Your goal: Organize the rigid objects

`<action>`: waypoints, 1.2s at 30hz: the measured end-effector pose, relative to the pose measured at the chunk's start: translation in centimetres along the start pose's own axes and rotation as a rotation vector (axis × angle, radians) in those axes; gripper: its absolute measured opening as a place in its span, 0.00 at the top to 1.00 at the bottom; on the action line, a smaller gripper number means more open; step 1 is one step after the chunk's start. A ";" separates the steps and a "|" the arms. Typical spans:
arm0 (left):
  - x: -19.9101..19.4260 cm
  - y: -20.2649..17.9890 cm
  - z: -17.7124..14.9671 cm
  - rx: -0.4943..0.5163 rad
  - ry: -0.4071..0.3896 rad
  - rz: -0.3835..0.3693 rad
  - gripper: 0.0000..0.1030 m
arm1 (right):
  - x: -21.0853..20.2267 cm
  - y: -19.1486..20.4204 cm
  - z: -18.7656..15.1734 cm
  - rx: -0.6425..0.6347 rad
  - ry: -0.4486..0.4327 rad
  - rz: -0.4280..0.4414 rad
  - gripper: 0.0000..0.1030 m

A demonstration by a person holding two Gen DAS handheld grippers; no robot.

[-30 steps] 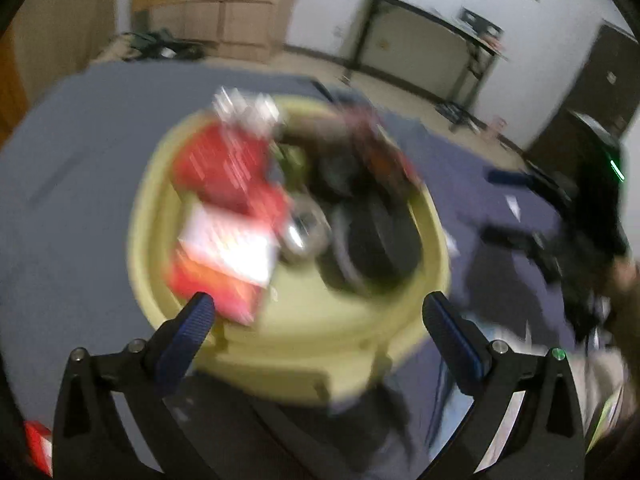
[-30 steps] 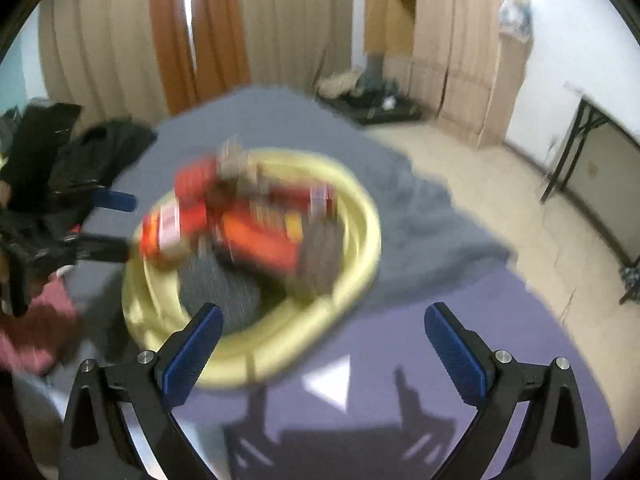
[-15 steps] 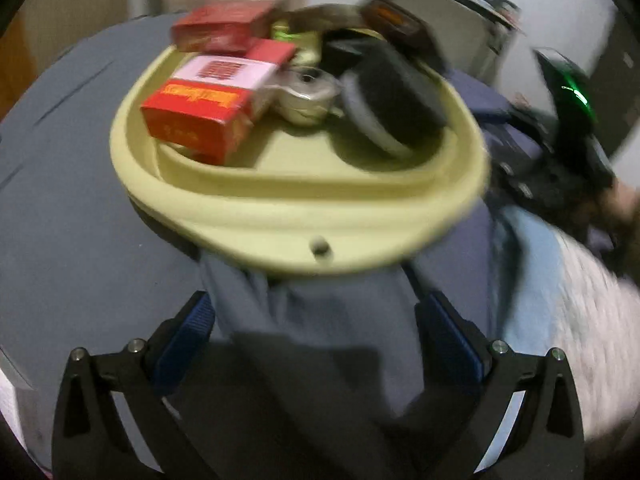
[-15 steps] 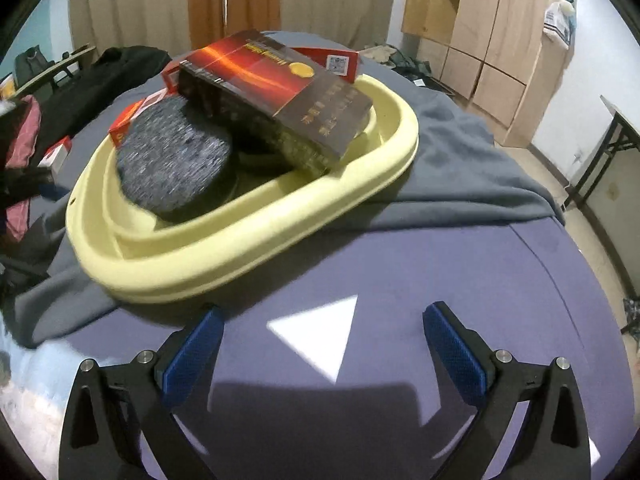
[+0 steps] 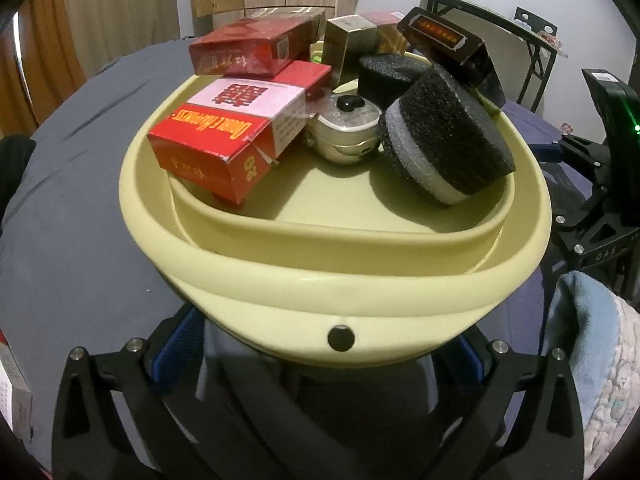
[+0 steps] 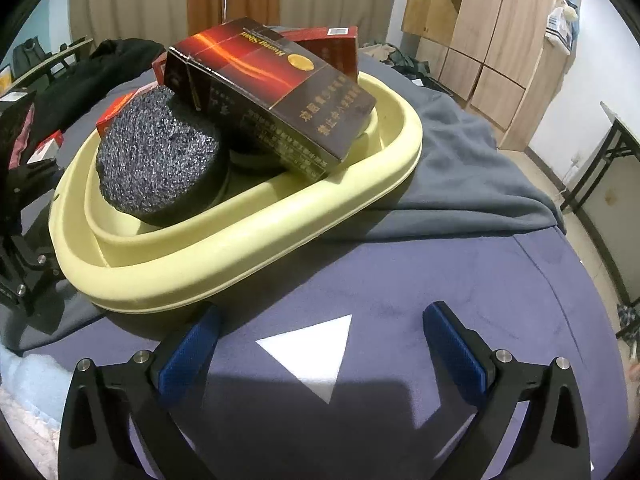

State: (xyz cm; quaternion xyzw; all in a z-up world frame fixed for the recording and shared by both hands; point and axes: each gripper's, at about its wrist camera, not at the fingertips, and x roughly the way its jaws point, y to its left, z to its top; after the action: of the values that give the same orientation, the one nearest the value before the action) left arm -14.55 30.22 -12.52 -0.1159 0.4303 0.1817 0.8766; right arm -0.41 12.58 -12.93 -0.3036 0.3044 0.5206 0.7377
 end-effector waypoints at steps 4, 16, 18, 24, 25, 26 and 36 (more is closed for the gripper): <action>0.1 -0.5 -0.1 0.001 0.000 0.001 0.00 | 0.2 0.3 0.3 0.001 0.001 0.002 0.00; 0.1 -0.5 -0.1 0.001 0.000 0.001 0.00 | -0.8 0.1 -0.1 0.003 0.000 0.006 0.00; 0.0 -0.5 -0.2 0.001 0.000 0.001 0.00 | -0.8 0.1 -0.2 0.001 0.000 0.002 0.00; 0.0 -0.5 -0.1 0.001 0.000 0.001 0.00 | -0.8 0.1 -0.1 0.002 0.000 0.004 0.00; 0.0 -0.5 -0.1 0.001 0.000 0.001 0.00 | -0.8 0.2 -0.1 0.002 0.000 0.004 0.00; 0.0 -0.6 -0.1 0.001 0.000 0.001 0.00 | -0.8 0.1 -0.1 0.001 0.000 0.003 0.00; 0.0 -0.5 -0.1 0.001 0.000 0.001 0.00 | -0.8 0.1 -0.1 0.002 0.000 0.004 0.00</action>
State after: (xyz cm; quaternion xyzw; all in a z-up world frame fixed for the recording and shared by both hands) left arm -14.39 29.69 -12.59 -0.1151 0.4304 0.1821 0.8766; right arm -0.76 12.04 -12.42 -0.3026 0.3054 0.5217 0.7369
